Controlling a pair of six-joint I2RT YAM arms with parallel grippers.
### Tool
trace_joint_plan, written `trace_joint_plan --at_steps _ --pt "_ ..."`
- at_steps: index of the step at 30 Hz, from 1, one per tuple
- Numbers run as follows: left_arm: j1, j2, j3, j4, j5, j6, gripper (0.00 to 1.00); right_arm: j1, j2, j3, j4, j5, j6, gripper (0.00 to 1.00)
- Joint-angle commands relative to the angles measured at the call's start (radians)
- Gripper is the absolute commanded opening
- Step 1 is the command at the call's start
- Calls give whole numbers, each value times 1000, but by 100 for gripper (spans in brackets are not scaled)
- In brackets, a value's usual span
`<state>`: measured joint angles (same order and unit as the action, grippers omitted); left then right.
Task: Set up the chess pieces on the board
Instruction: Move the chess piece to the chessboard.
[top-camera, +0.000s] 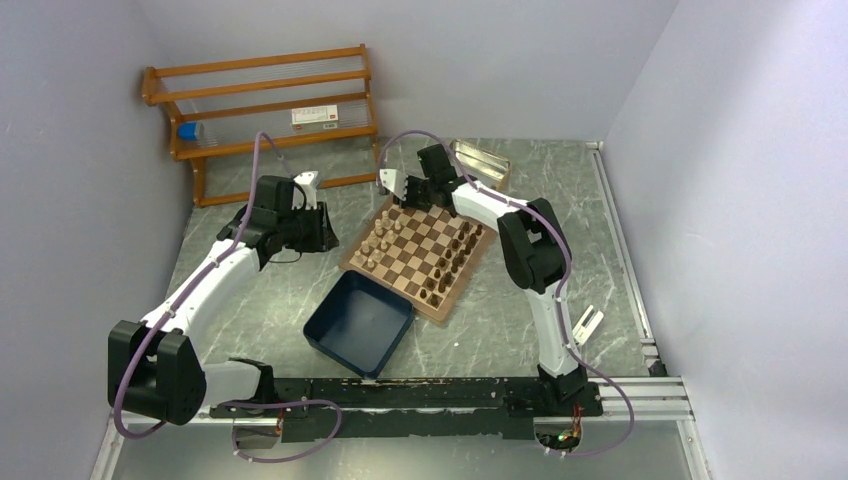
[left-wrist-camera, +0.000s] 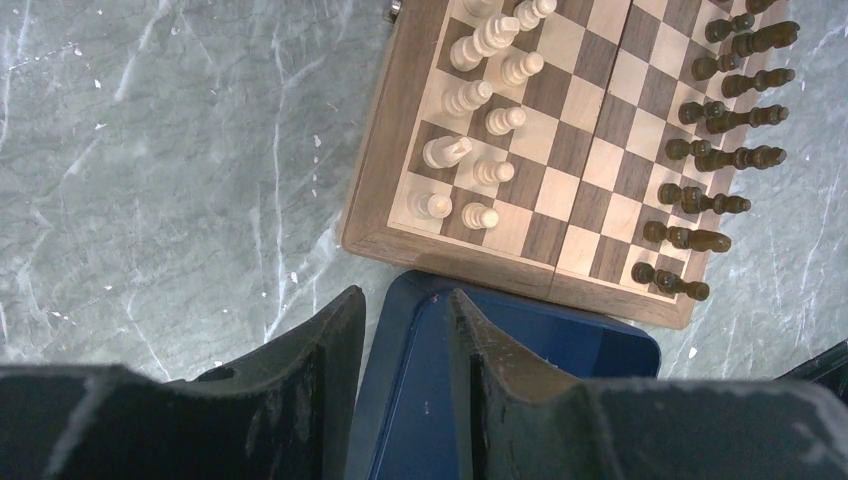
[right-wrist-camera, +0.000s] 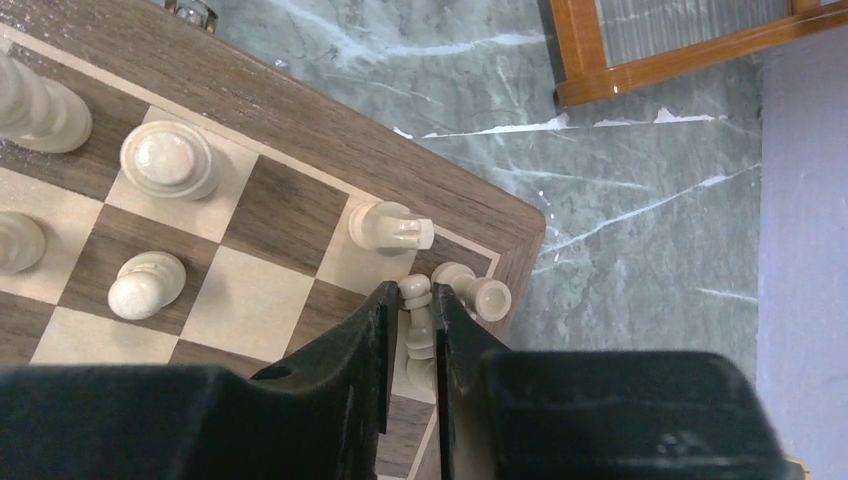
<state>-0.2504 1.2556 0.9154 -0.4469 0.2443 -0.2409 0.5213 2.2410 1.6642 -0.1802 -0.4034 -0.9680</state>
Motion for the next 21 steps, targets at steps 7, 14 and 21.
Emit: trace_joint_plan --at_steps 7,14,21 --pt "3 -7 -6 -4 3 14 41 4 -4 -5 -178 -52 -108 13" --pt "3 -10 -6 -4 2 14 41 6 -46 -43 -240 -87 -155 10" --pt "3 -13 -7 -1 4 12 41 6 -101 -98 -267 -82 -120 13"
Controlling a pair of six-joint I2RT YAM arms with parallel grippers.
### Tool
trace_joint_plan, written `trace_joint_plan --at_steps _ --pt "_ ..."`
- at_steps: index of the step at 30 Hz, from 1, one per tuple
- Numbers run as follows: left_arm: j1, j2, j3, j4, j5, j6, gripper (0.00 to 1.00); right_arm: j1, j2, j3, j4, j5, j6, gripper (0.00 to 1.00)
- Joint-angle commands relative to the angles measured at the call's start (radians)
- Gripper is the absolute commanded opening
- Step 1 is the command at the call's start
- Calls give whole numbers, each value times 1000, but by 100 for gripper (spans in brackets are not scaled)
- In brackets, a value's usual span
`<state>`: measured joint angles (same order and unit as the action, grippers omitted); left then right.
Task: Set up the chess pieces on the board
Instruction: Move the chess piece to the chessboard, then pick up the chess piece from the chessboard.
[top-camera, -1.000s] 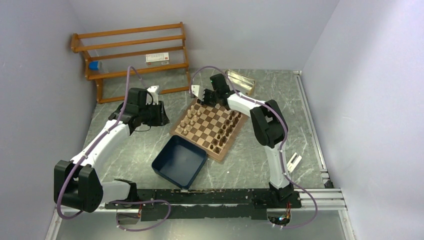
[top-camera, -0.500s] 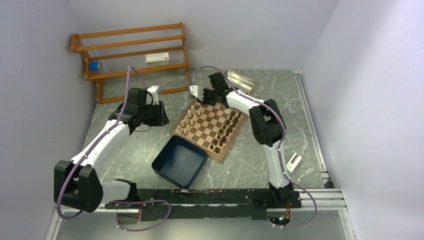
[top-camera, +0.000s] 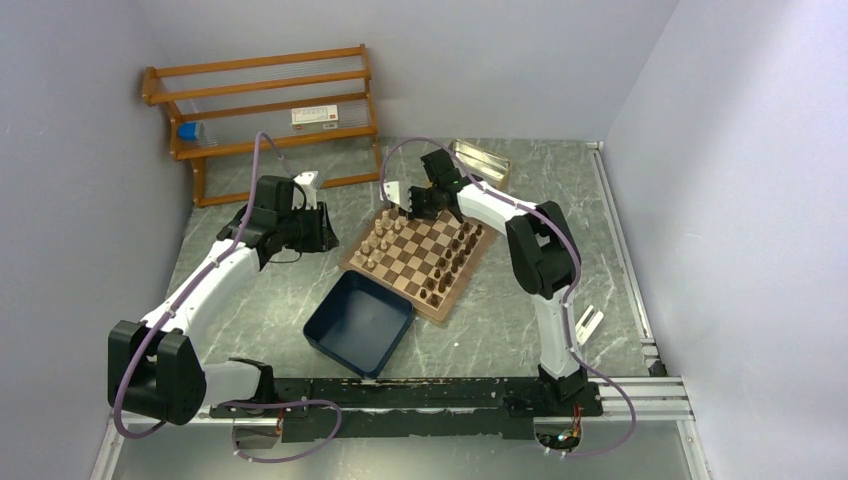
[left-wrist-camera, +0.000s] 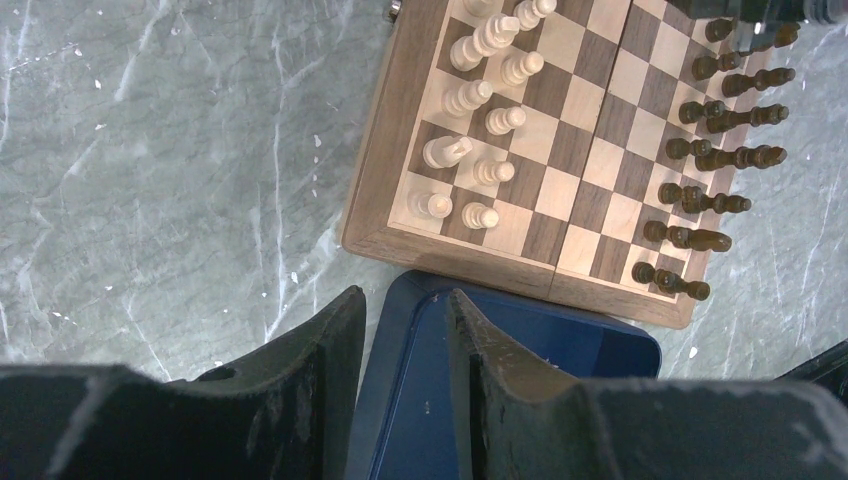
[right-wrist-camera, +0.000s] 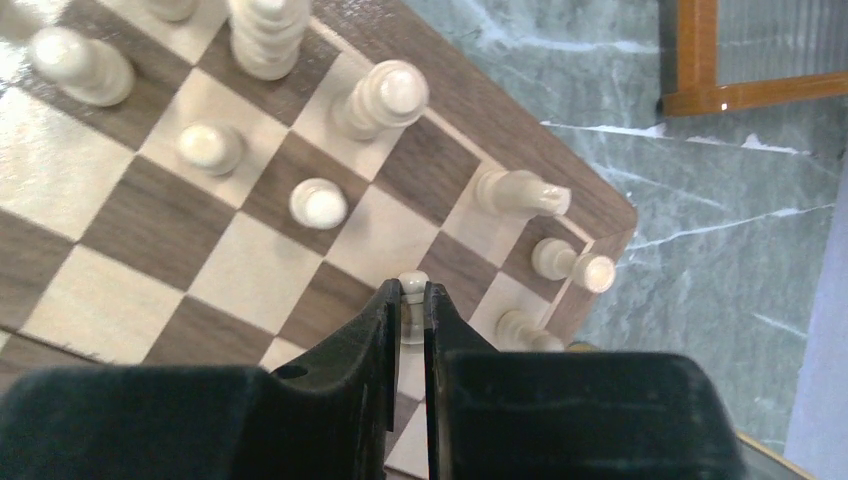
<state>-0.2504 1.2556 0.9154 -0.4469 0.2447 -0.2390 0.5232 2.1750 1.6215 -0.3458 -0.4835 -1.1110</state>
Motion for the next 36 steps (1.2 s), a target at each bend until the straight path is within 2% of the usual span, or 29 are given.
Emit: trace_joint_plan --at_steps 1,5,11,20,32,36 --pt "3 -13 -7 -1 4 10 41 4 -38 -64 -104 2 29 14" --pt "3 -13 -10 1 6 10 41 5 -27 -46 -161 31 24 30" --pt "3 -9 -9 -1 6 8 41 6 -13 -14 -206 57 26 36" --pt "3 -4 -10 2 8 7 41 -9 28 55 -295 71 22 34" --pt "3 2 -12 7 21 7 41 -38 13 16 -275 61 71 36" --pt "6 -3 -12 8 16 7 41 -41 14 10 -266 62 74 27"
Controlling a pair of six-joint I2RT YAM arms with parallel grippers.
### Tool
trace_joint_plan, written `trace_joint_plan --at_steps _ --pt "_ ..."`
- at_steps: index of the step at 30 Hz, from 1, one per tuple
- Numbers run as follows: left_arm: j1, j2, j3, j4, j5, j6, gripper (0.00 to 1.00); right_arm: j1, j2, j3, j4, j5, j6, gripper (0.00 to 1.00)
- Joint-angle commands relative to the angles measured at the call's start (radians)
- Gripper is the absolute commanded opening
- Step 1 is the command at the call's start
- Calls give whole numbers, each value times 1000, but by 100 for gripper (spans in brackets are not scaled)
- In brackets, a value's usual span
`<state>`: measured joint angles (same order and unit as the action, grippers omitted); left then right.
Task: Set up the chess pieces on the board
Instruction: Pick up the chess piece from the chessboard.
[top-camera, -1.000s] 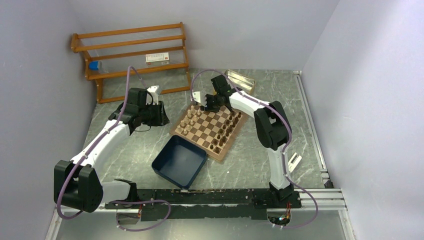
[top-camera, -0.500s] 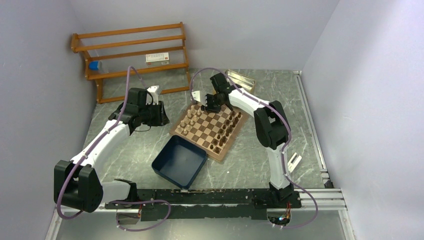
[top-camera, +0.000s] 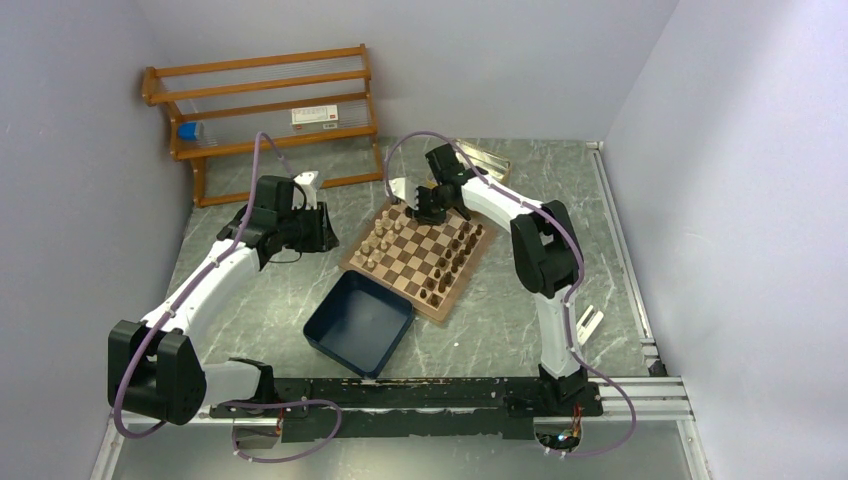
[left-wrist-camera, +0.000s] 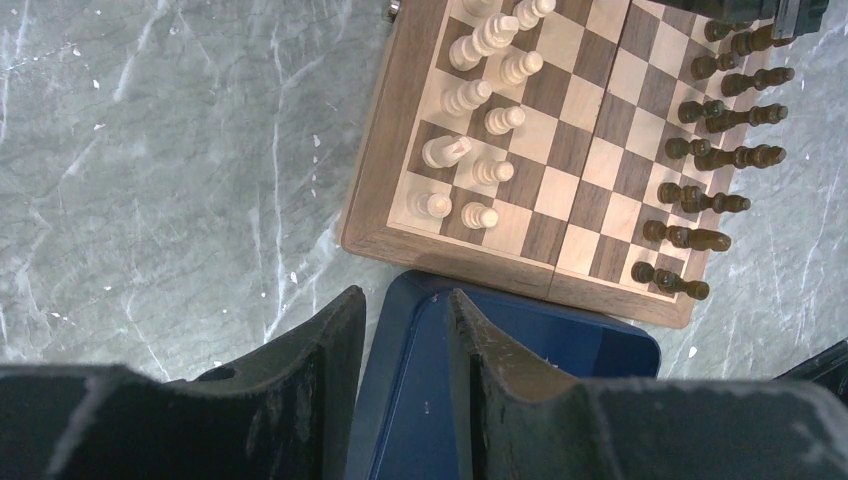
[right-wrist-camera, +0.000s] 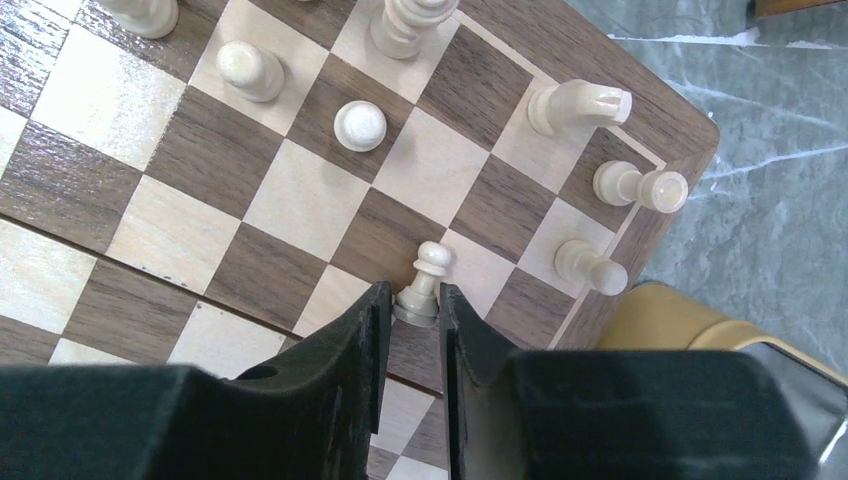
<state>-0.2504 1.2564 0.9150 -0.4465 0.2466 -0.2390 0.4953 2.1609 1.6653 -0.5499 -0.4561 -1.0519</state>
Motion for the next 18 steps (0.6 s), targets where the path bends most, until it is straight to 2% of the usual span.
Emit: trace_joint_plan --at_steps 1,4,9,18 --pt "5 -5 -13 8 15 5 41 -14 29 -36 -58 36 17 23" --pt "5 -11 -14 17 17 -2 40 -16 15 -53 -32 39 31 16" --pt "5 -8 -1 85 98 -70 41 -22 -56 -131 72 -4 76 11" --pt "4 148 209 256 367 -247 45 -38 -286 -449 497 -118 148 9"
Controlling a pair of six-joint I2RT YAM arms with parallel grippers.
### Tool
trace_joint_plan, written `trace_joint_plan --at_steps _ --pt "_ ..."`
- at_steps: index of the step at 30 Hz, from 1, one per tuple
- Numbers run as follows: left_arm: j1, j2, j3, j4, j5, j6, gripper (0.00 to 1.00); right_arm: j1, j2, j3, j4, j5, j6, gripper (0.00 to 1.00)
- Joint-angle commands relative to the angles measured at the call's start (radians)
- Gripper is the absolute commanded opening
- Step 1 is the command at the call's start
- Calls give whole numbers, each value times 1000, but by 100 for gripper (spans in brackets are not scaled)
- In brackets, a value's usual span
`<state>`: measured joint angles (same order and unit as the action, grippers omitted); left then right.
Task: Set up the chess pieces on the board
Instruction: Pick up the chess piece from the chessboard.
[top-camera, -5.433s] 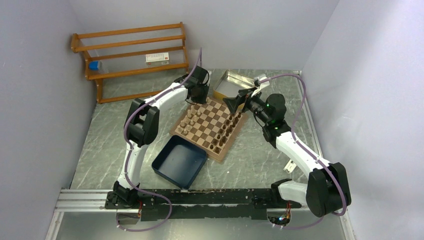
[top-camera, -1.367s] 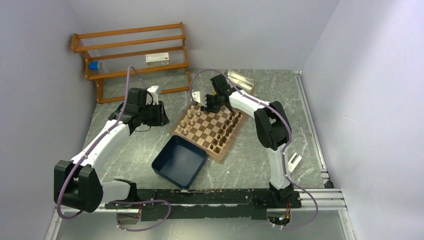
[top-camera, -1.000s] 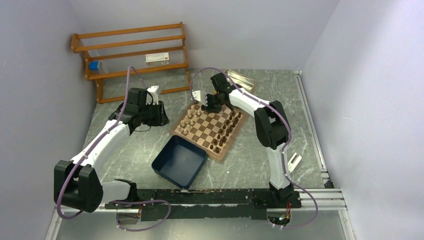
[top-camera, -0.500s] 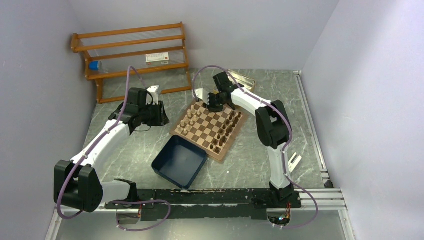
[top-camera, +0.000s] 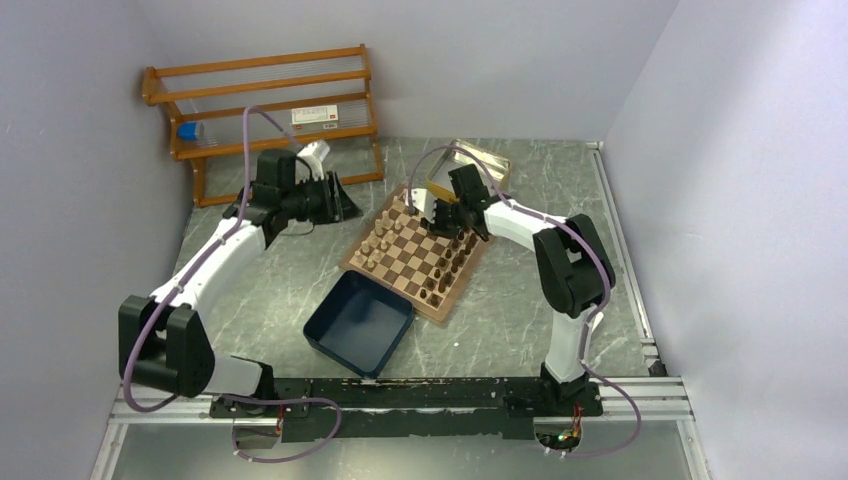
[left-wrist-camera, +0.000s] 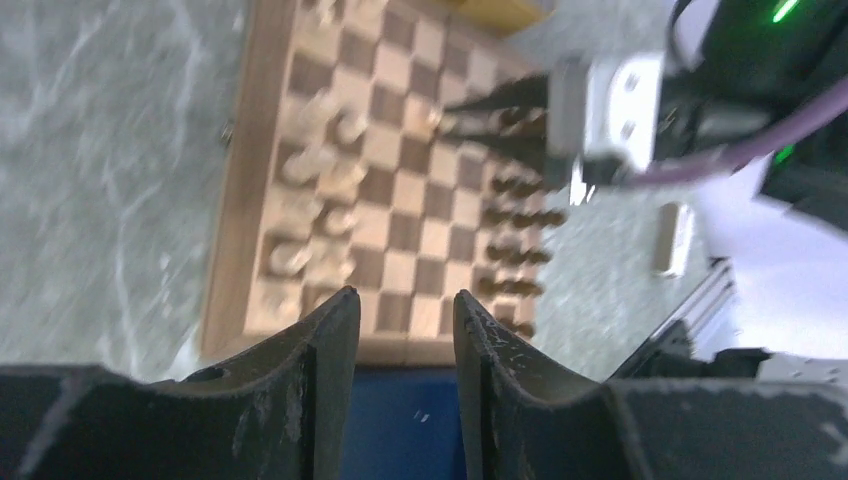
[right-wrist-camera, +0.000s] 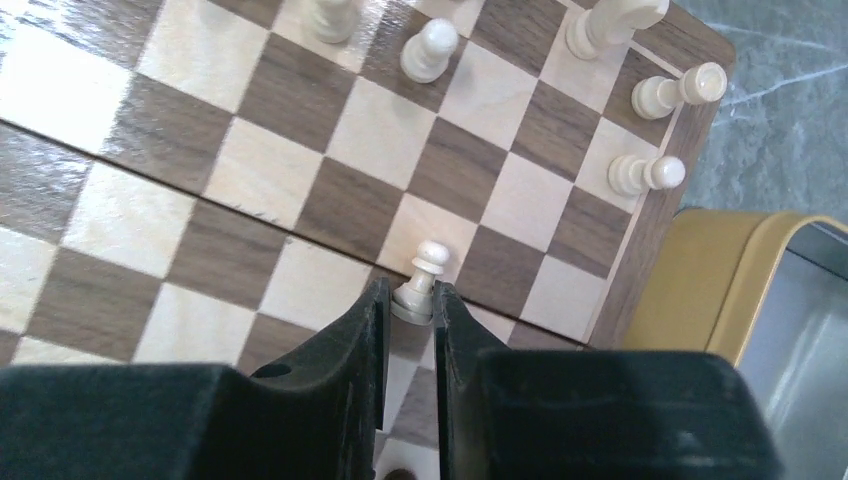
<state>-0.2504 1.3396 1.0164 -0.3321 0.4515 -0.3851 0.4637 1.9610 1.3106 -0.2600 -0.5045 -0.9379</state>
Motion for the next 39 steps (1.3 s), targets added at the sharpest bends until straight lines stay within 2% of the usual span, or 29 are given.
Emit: trace_joint_plan --at_steps 1,7,17,26,32,39 --pt "4 86 130 155 176 -115 45 -7 -105 -120 236 -81 33 9" --pt "-23 232 197 231 246 -191 46 -7 -191 -209 360 -161 41 10" --pt "-103 368 235 367 336 -287 51 -7 -281 -292 531 -210 99 11" --pt "-128 437 269 413 326 -331 45 -7 -319 -313 557 -232 112 11" --pt "-133 475 323 336 296 -274 44 -7 -335 -316 564 -235 119 11" --pt "-133 479 308 352 294 -281 45 -7 -339 -312 564 -235 126 11"
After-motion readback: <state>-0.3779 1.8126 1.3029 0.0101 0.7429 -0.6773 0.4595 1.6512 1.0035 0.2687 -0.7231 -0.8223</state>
